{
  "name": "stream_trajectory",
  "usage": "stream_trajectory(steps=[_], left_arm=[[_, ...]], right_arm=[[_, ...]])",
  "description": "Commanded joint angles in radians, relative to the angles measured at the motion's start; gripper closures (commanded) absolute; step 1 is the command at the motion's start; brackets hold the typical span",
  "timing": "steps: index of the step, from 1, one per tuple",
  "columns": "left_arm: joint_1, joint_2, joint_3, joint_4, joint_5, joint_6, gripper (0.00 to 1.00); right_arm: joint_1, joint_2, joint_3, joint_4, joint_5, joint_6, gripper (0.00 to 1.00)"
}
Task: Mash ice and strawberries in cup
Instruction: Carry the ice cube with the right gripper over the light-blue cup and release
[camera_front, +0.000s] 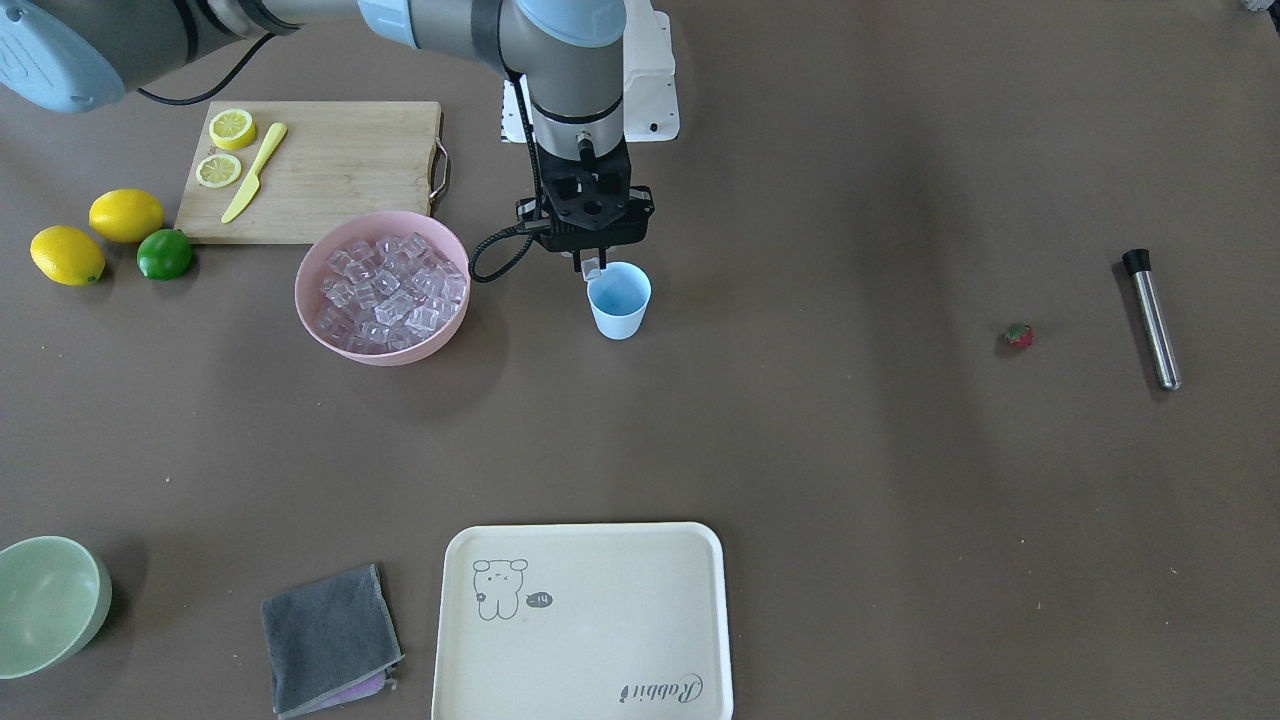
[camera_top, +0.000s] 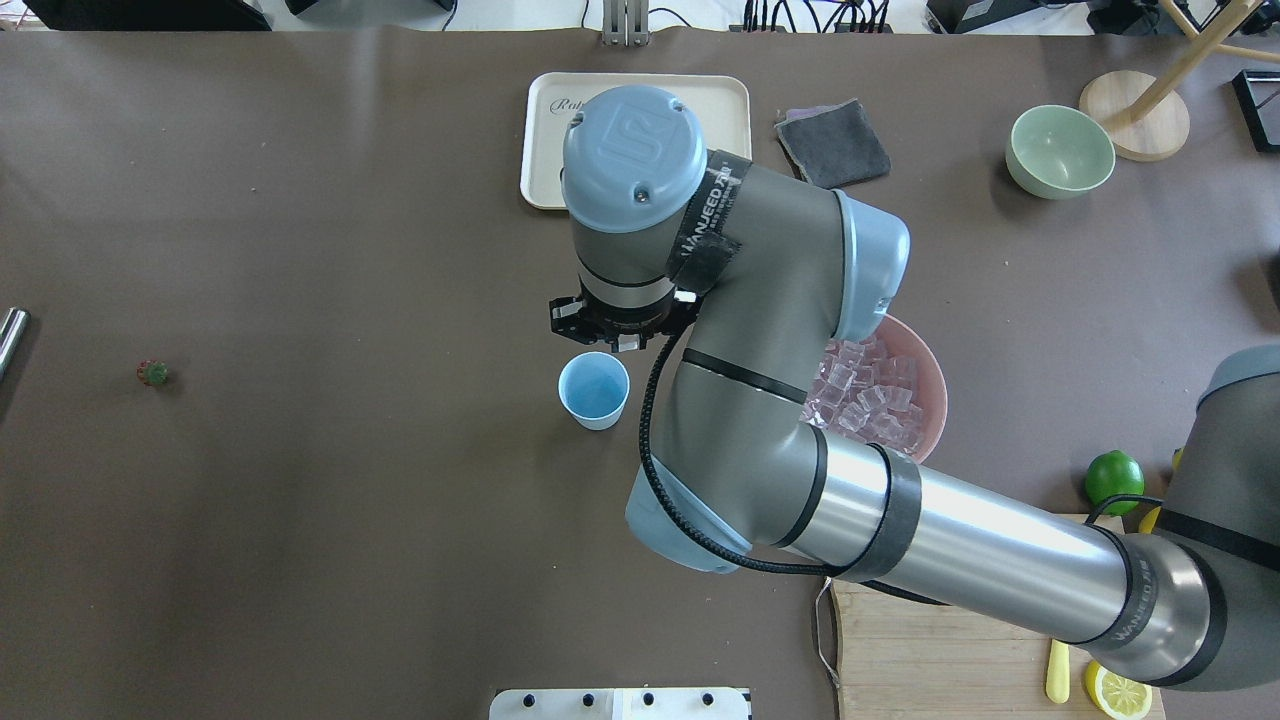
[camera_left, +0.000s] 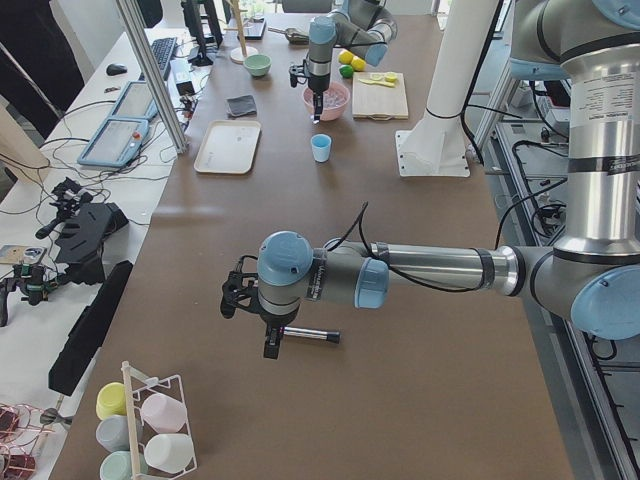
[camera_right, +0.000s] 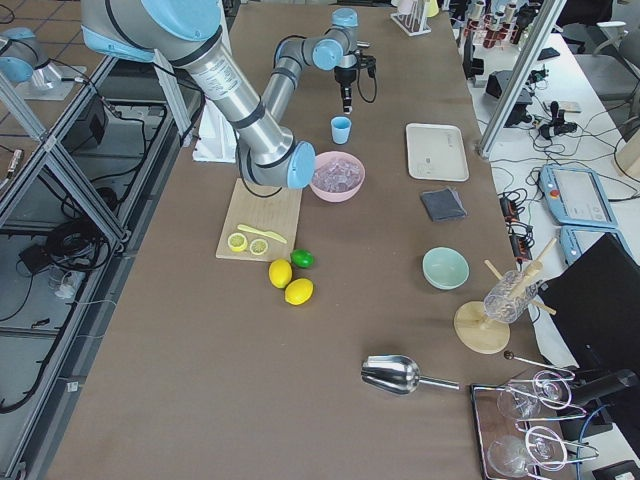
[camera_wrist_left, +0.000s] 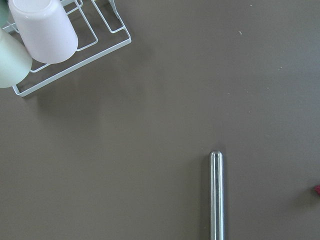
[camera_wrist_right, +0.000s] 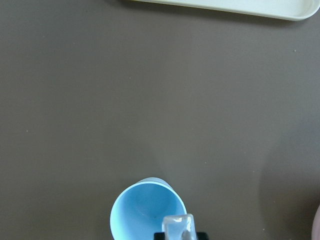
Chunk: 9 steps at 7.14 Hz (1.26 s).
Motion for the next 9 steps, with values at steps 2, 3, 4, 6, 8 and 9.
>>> stream_trajectory(steps=[2,3,4,6,8,9], left_arm=[[0.000,0.006,0.003,0.000,0.000,0.000,0.01],[0.000,0.009,0.002,0.000,0.000,0.000,0.01],[0.000,0.007,0.006,0.000,0.000,0.000,0.01],[0.000,0.012,0.005,0.000,0.000,0.000,0.01],[0.000,0.012,0.003,0.000,0.000,0.000,0.01],[-0.002,0.013,-0.006,0.000,0.000,0.000,0.01]], right_arm=[[-0.044,0.008,-0.079,0.094,-0.054,0.010,1.00],[-0.061,0.003,-0.080,0.096,-0.056,0.012,1.00],[-0.063,0.003,-0.077,0.098,-0.056,0.012,0.84],[-0.058,-0.008,-0.064,0.093,-0.056,0.010,0.01],[-0.015,-0.137,0.086,0.086,-0.044,-0.005,0.00],[0.017,-0.266,0.195,0.089,-0.039,-0.029,0.00]])
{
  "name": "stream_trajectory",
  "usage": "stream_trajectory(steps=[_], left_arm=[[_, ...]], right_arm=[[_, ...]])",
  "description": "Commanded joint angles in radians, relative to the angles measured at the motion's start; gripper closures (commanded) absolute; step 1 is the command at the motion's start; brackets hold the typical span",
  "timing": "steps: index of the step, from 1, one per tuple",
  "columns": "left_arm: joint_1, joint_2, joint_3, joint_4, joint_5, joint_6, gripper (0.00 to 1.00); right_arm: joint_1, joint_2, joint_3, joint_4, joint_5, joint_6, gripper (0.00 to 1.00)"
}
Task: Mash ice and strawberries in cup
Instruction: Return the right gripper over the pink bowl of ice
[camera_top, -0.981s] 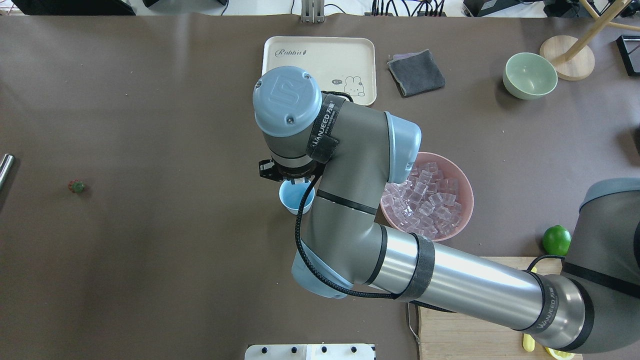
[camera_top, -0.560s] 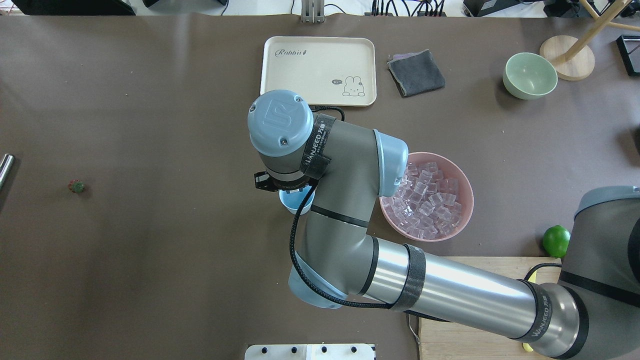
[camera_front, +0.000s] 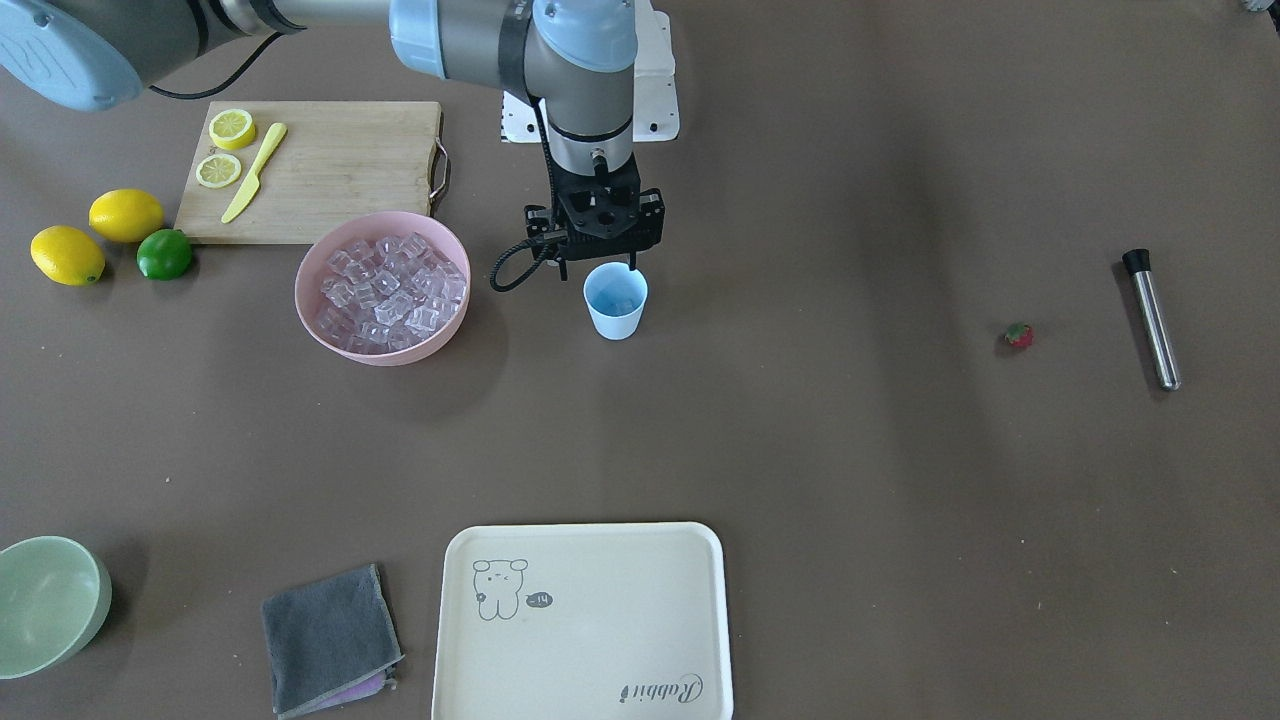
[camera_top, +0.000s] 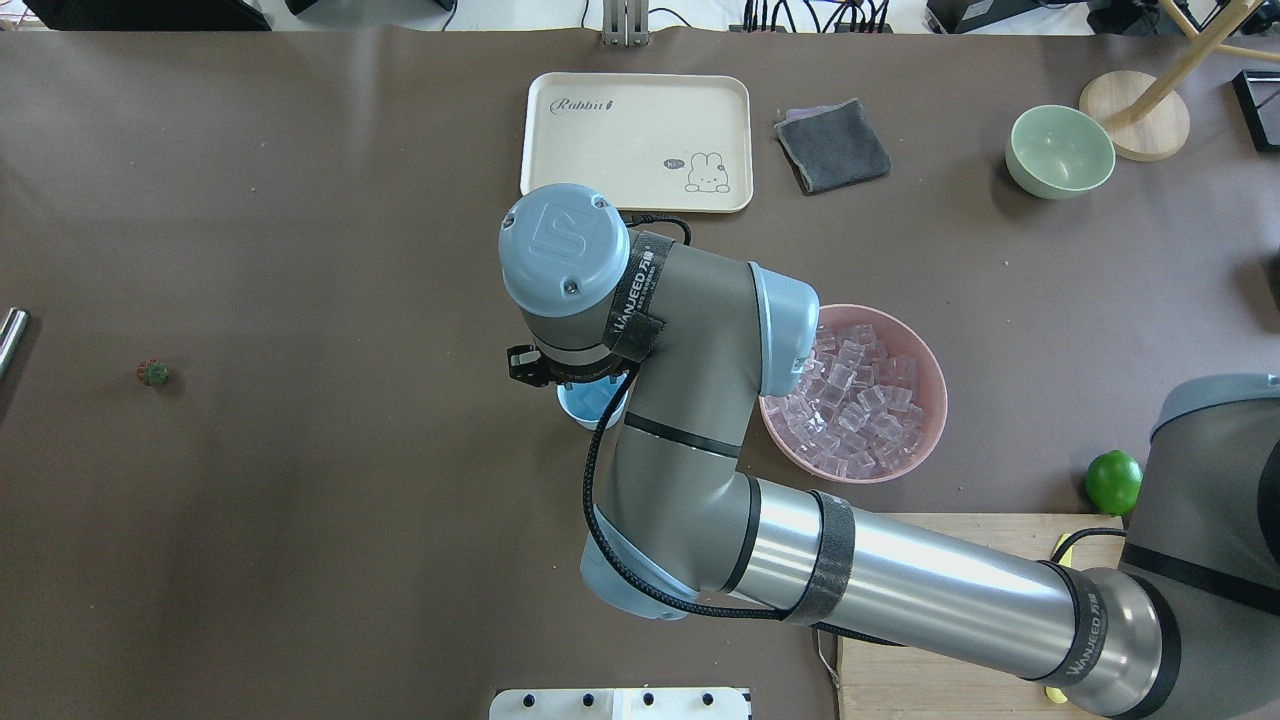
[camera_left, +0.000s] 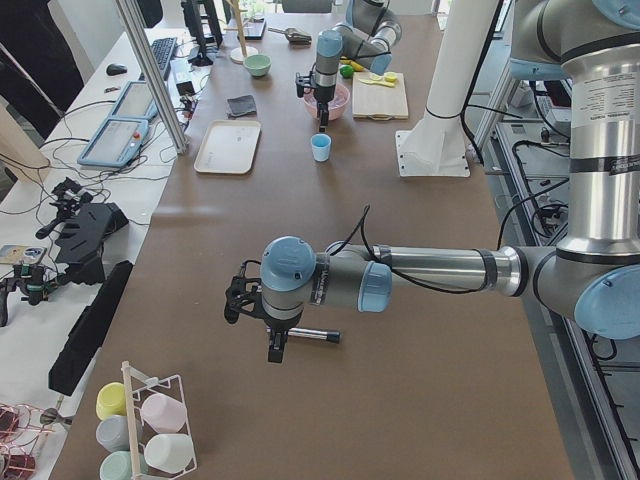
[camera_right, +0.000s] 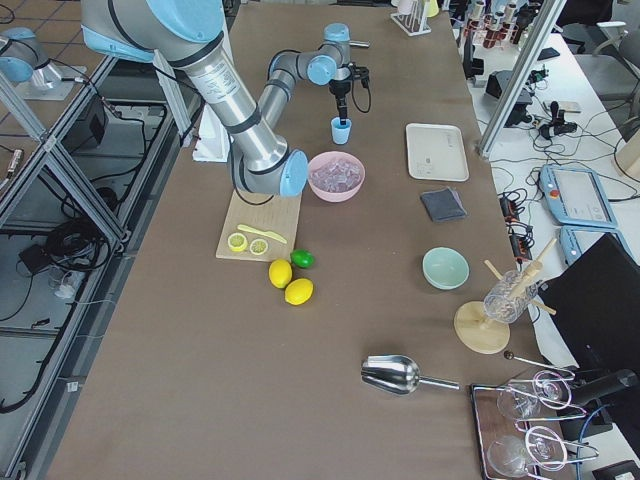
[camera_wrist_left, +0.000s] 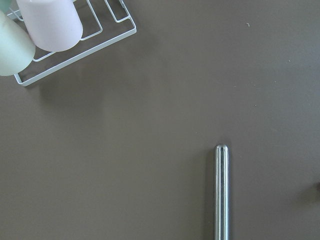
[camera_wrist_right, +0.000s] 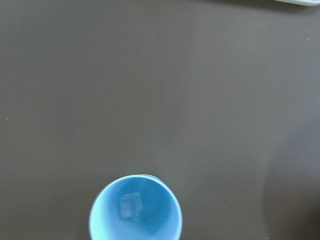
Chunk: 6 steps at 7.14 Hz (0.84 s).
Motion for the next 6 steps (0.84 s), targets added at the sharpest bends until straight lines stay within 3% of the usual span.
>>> stream_trajectory(steps=[1,4,6], left_arm=[[-0.001,0.001,-0.012,0.000,-0.002,0.000,0.01],[0.000,-0.003,-0.009,0.000,-0.002,0.000,0.01],[0.000,-0.005,-0.007,-0.002,-0.002,0.000,0.01]], right_arm=[[0.069,-0.197,0.168,-0.001,0.015,-0.069,0.00],[0.080,-0.302,0.206,0.012,0.005,-0.151,0.01],[0.097,-0.296,0.210,0.013,-0.030,-0.403,0.00]])
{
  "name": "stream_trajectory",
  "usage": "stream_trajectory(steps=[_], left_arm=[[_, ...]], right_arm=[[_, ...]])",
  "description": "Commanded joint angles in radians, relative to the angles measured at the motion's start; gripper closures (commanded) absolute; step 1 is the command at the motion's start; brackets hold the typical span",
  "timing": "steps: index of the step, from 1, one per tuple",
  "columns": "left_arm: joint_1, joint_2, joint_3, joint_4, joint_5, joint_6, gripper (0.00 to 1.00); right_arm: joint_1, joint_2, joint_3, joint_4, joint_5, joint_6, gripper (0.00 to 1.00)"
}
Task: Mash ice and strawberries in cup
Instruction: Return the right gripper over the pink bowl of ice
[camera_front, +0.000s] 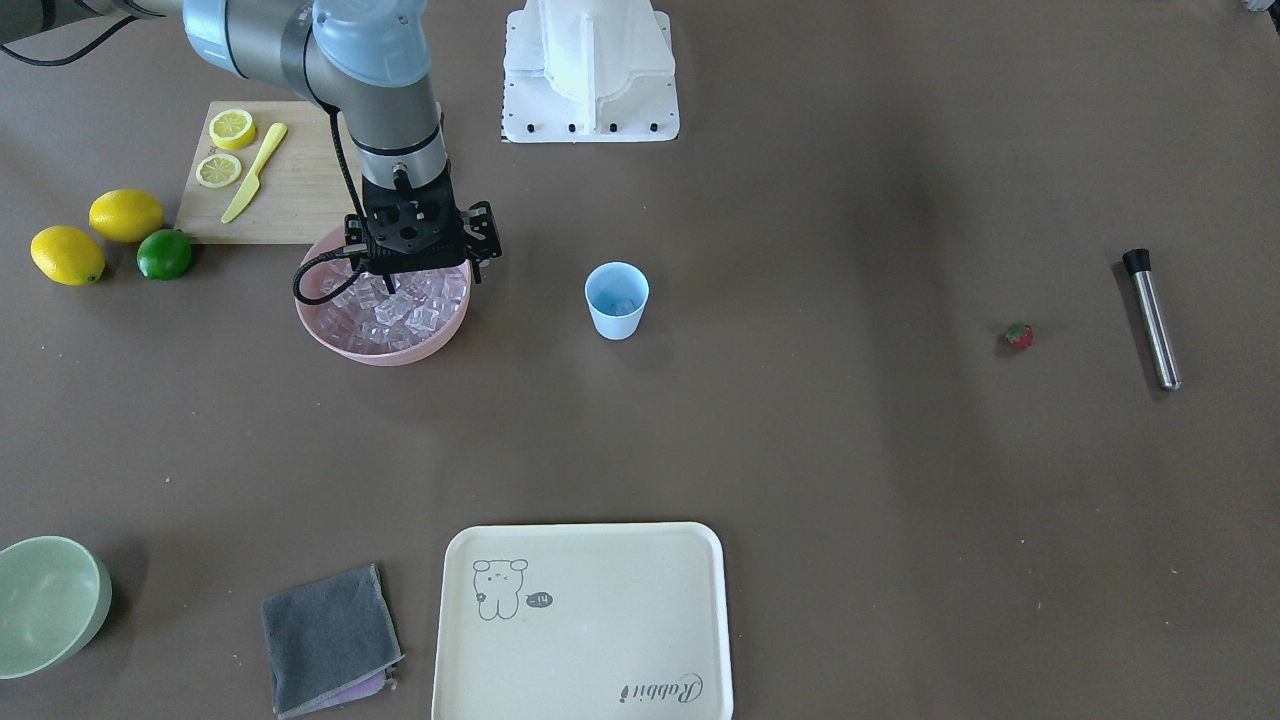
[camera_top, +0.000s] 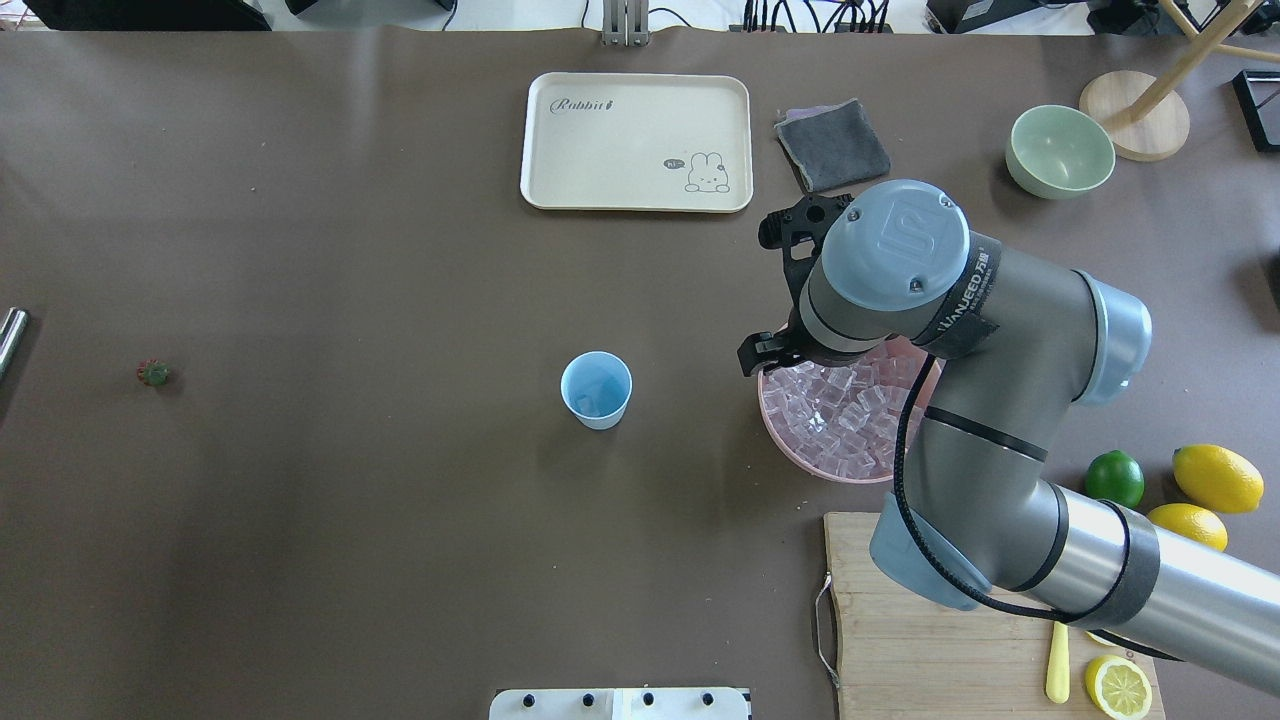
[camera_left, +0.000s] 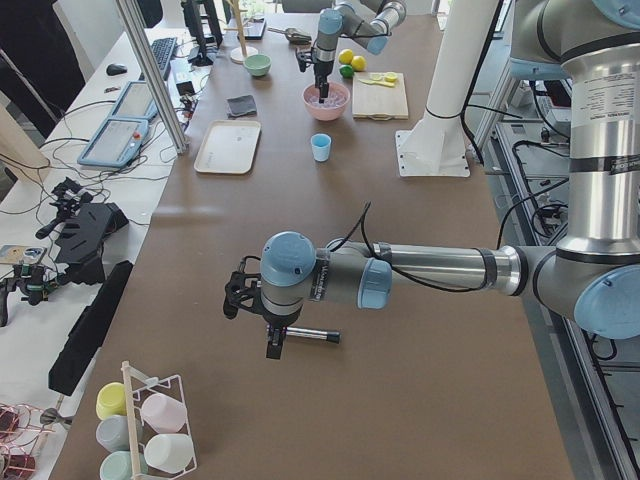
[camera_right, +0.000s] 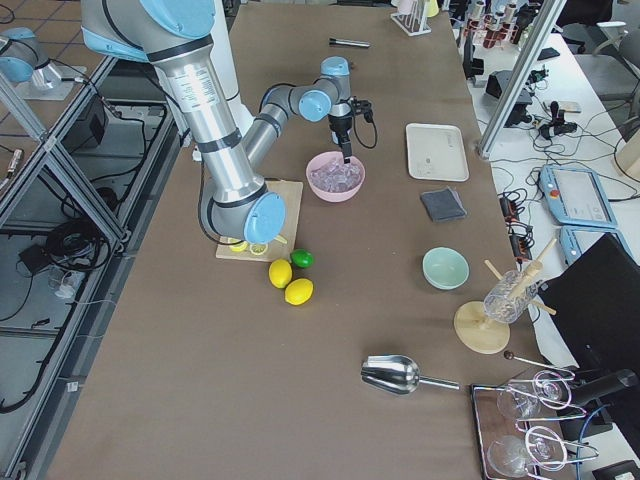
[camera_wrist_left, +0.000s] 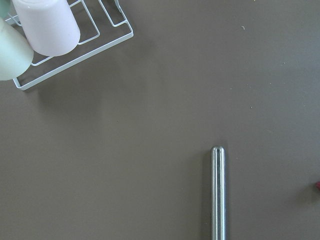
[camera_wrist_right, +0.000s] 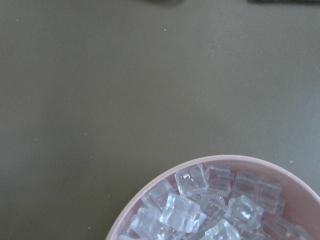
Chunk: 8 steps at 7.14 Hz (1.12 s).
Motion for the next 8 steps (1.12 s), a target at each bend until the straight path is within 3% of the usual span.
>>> stream_trajectory(steps=[1,2,6,8], left_arm=[[-0.001,0.000,0.000,0.001,0.000,0.000,0.01],[-0.001,0.003,-0.005,0.000,0.000,0.000,0.01],[-0.001,0.006,-0.017,0.001,0.000,0.000,0.01],[-0.007,0.006,-0.022,0.001,0.000,0.000,0.01]], right_arm=[[0.024,0.009,-0.003,0.001,-0.020,-0.330,0.00],[0.030,0.005,-0.010,0.008,-0.040,-0.458,0.00],[-0.018,0.006,-0.101,0.108,-0.068,-0.451,0.03],[-0.003,-0.003,-0.087,0.133,-0.056,-0.454,0.18]])
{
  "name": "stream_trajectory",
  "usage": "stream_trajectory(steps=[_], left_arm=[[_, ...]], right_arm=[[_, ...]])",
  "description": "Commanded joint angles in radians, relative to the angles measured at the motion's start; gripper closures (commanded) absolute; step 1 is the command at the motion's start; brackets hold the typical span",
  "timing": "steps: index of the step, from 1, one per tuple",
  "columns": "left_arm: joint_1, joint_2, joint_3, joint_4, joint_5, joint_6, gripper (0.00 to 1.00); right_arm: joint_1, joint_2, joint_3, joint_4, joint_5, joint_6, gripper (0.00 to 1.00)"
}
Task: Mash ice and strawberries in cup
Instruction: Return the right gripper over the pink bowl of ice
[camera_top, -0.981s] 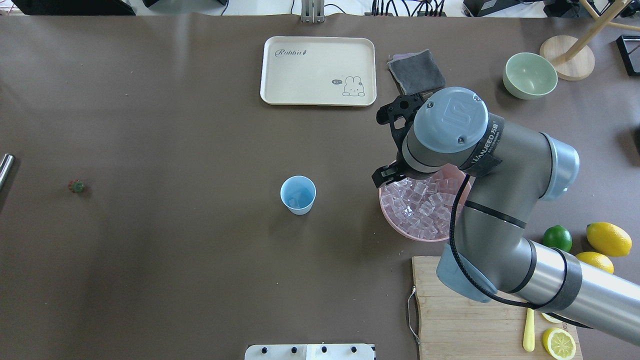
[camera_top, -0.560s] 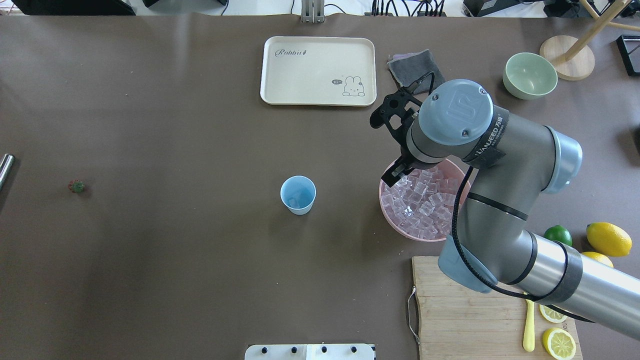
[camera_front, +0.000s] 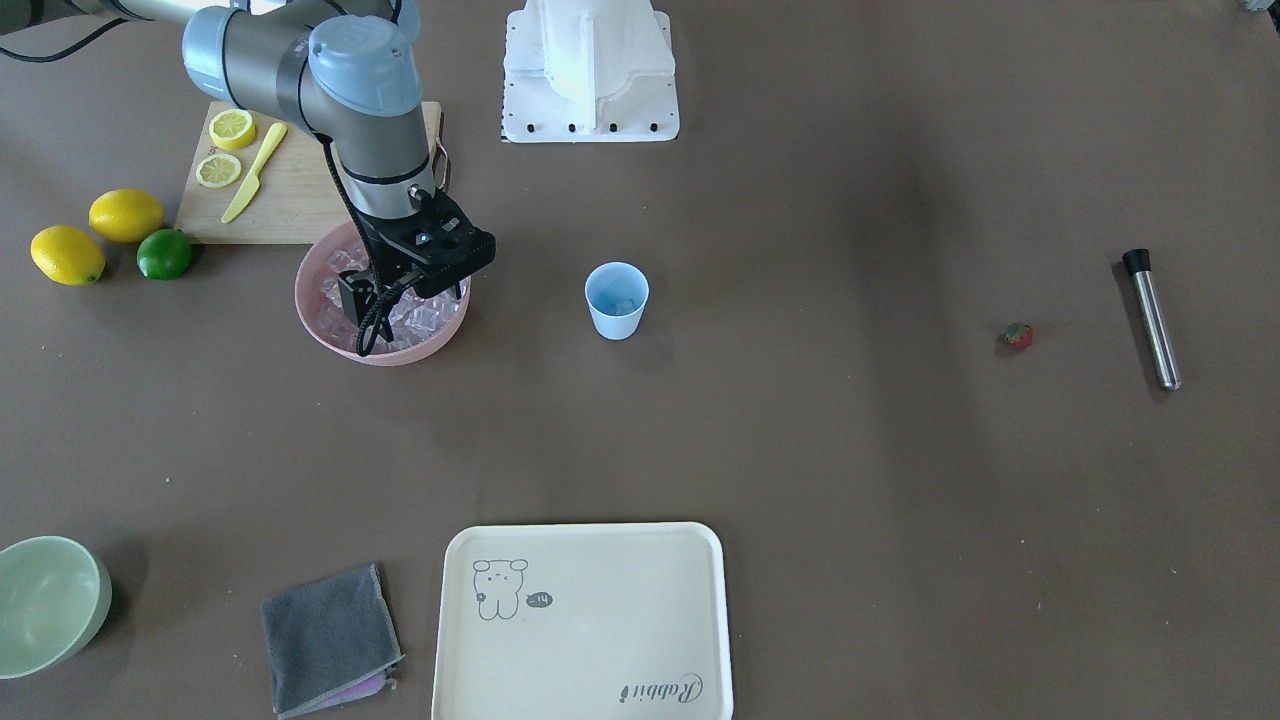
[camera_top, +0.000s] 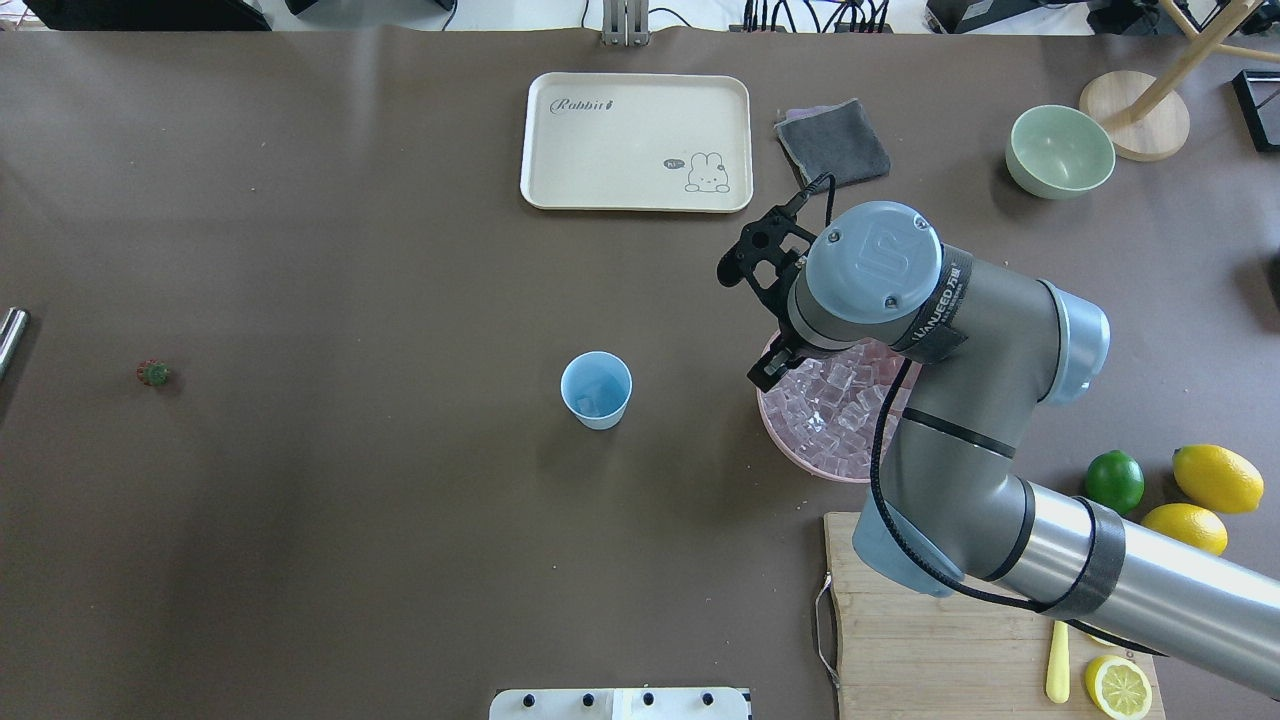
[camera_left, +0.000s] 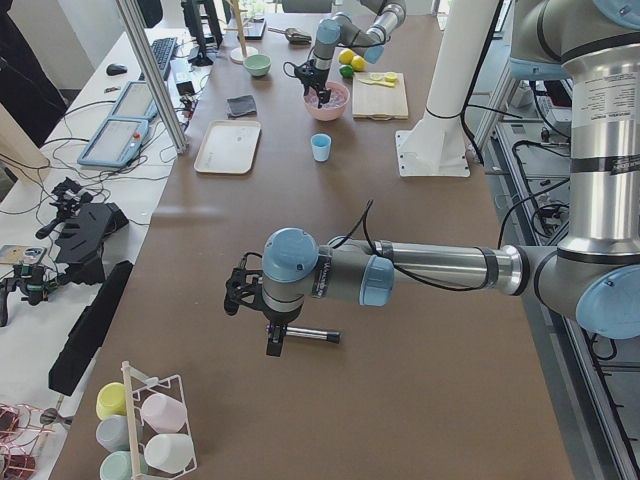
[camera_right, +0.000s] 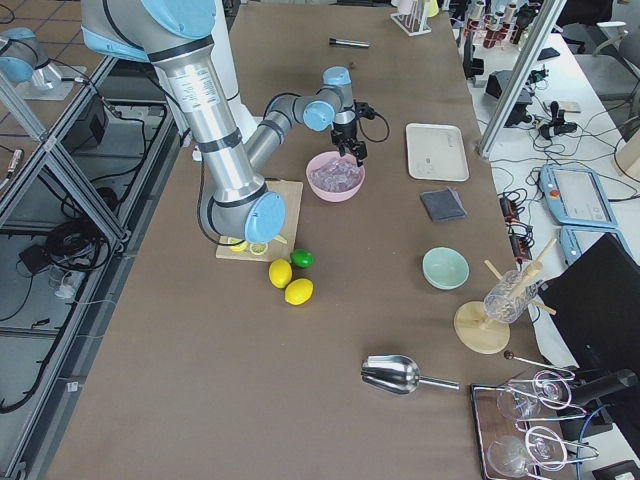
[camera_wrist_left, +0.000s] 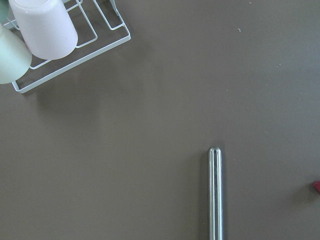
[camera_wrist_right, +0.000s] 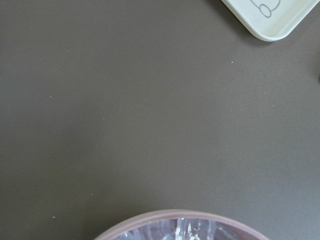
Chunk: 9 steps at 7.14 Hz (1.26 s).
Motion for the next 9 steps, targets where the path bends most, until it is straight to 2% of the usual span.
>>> stream_trajectory(steps=[1,2,5,8,9], left_arm=[[-0.003,0.000,-0.001,0.000,0.000,0.000,0.01],[-0.005,0.000,-0.005,0.000,0.000,0.000,0.01],[-0.009,0.000,-0.018,0.000,0.000,0.000,0.01],[-0.025,0.000,-0.038,0.000,0.000,0.000,0.01],[-0.031,0.002,-0.045,0.000,0.000,0.000,0.01]], right_arm=[[0.013,-0.010,0.008,0.011,0.012,-0.015,0.24],[0.011,-0.013,0.010,0.006,0.012,-0.015,0.32],[0.010,-0.045,0.056,-0.006,0.031,-0.019,0.40],[-0.006,-0.054,0.045,0.005,0.035,-0.020,0.36],[0.003,-0.053,0.051,0.008,0.061,-0.026,0.35]])
